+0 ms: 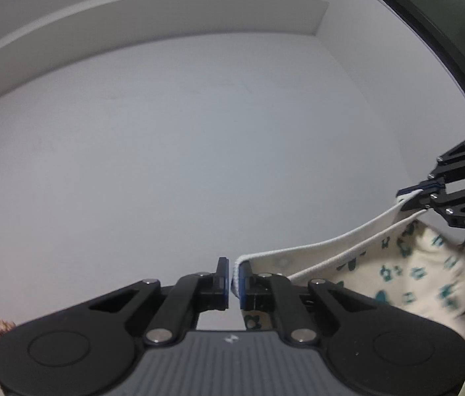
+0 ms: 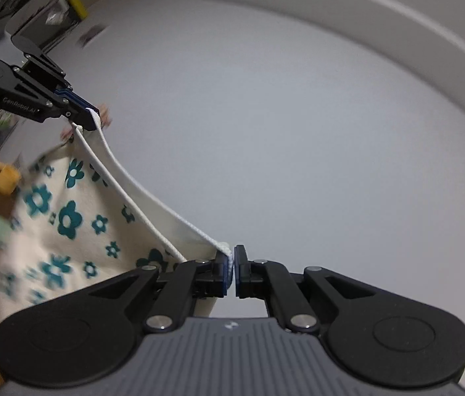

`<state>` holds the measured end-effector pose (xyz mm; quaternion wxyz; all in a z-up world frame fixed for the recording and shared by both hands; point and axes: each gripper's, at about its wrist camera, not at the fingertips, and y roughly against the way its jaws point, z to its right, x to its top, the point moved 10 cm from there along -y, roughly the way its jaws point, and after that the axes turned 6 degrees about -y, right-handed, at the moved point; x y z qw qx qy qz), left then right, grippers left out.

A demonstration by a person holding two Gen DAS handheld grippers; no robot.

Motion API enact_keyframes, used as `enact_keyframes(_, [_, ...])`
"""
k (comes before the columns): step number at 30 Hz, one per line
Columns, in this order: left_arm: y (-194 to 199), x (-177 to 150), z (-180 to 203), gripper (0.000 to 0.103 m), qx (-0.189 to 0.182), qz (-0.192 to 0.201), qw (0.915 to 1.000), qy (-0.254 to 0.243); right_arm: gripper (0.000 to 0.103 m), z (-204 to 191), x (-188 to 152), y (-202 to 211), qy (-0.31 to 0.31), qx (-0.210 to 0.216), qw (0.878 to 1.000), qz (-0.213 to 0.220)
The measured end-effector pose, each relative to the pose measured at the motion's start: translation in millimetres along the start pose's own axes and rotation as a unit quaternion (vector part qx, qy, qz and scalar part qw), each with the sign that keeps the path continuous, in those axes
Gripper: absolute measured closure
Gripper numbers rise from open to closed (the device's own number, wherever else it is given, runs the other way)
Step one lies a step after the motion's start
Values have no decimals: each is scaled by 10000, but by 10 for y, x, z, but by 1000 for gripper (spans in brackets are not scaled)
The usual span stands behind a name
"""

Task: Fold clothes
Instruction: 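Lift the shirt by its hem with both grippers and shake it open, then lay the shirt down on the table with both grippers and release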

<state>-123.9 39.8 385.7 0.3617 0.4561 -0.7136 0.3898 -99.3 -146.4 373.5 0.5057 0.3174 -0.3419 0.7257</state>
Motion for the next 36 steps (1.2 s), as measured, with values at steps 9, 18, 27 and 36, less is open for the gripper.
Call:
enact_keyframes(9, [-1535, -1335, 228, 98, -425, -1403, 9885, 372, 101, 77, -977, -1340, -450, 467, 9899, -1261])
enact_keyframes(18, [-2499, -3989, 945, 79, -1435, -4357, 8828, 1006, 41, -673, -3732, -3004, -1881, 1219, 8554, -4670])
enact_keyframes(27, [-1666, -4135, 1319, 54, -2159, -4213, 8572, 2028, 53, -1468, -3563, -2080, -2709, 2618, 8141, -4419])
enact_keyframes(36, [-1640, -4514, 1876, 75, -2026, -4625, 8438, 1820, 72, -2196, -3871, -1575, -2085, 2921, 8034, -4750])
